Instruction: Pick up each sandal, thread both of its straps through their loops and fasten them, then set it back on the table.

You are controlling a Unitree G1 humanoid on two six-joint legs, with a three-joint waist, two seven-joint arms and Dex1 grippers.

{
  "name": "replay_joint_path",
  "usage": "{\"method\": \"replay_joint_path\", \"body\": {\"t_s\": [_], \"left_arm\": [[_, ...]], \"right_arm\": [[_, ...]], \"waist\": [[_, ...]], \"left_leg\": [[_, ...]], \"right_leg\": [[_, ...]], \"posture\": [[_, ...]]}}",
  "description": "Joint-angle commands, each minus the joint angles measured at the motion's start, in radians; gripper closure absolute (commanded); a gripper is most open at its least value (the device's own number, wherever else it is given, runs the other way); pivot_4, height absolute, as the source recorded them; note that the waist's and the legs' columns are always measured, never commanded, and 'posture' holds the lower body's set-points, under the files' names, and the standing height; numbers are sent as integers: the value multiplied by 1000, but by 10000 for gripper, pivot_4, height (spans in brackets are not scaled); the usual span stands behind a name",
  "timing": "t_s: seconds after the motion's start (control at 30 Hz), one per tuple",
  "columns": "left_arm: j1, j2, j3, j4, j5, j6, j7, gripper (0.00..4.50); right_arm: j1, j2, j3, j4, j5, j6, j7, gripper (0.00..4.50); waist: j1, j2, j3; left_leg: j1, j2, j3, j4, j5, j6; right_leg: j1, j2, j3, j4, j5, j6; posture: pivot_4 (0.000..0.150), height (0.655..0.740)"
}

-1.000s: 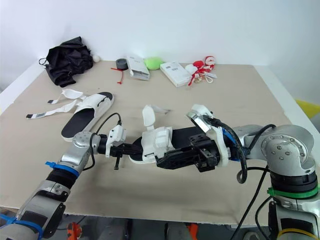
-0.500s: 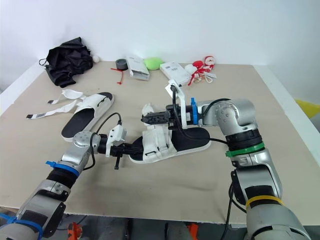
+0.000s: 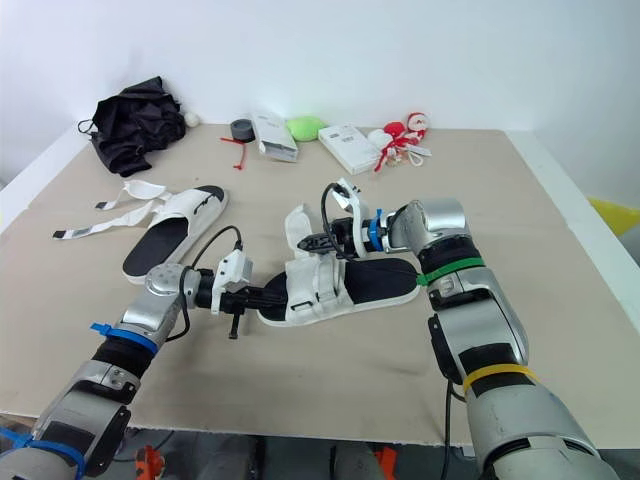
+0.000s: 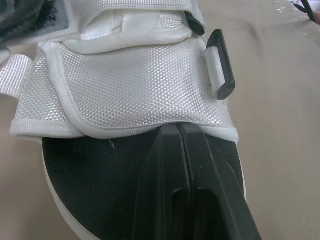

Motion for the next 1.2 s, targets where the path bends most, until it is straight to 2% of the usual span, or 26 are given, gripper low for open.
{"method": "replay_joint_path", "body": {"t_s": [0.03,0.2,0.3,0.37,0.47,0.5,0.77,0.93,1.03,1.2], "left_arm": [[76,21,-82,90,98,56,1,45000],[71,20,-87,93,97,56,1,45000],[67,18,-89,98,98,54,0,45000],[66,18,-89,99,98,54,0,45000],[64,15,-89,103,99,53,0,45000],[63,14,-89,103,99,53,0,45000],[60,10,-89,112,100,52,0,45000],[55,9,-89,118,102,48,1,45000],[54,6,-82,120,99,47,10,45000],[67,15,-79,101,95,51,11,45000]], "right_arm": [[1,-20,-40,78,-79,-7,-82,44071],[-12,-34,-115,51,-65,-75,-80,44071],[10,-40,-106,-47,-65,-93,-30,35968],[15,-32,-102,-78,-63,-80,-30,32360],[4,-22,-112,-49,-75,-69,-40,21009],[3,-23,-117,-49,-78,-65,-34,19206],[-139,-61,-207,13,-73,-134,47,19206],[-232,-46,-155,76,-125,-142,139,19206],[-230,3,-83,136,-203,-173,156,19206],[-227,50,-49,223,-279,-240,191,19206]], "waist": [[0,0,0],[0,0,-1],[0,0,0],[0,0,0],[-6,3,-1],[-6,3,-1],[-5,6,1],[-5,6,1],[-5,5,0],[-4,6,0]], "left_leg": [[1,0,0,0,0,0],[1,0,0,1,0,0],[1,0,0,1,0,0],[0,0,0,1,0,1],[-2,-1,1,0,1,1],[-2,-1,1,0,1,1],[-2,-1,1,0,1,1],[-2,-1,1,0,0,1],[-2,-1,1,0,1,1],[-3,-1,1,1,1,1]], "right_leg": [[0,0,0,0,0,0],[0,0,1,0,0,0],[0,0,1,0,0,0],[0,0,1,0,1,0],[0,0,2,0,0,1],[0,0,2,0,0,1],[0,0,3,0,0,2],[0,0,3,0,0,2],[0,0,3,0,0,1],[0,0,2,0,1,2]], "posture": [[1500,7380],[1500,7380],[1500,7380],[1500,7380],[1500,7380],[1500,7380],[1500,7380],[1500,7380],[1500,7380],[1500,7380]]}}
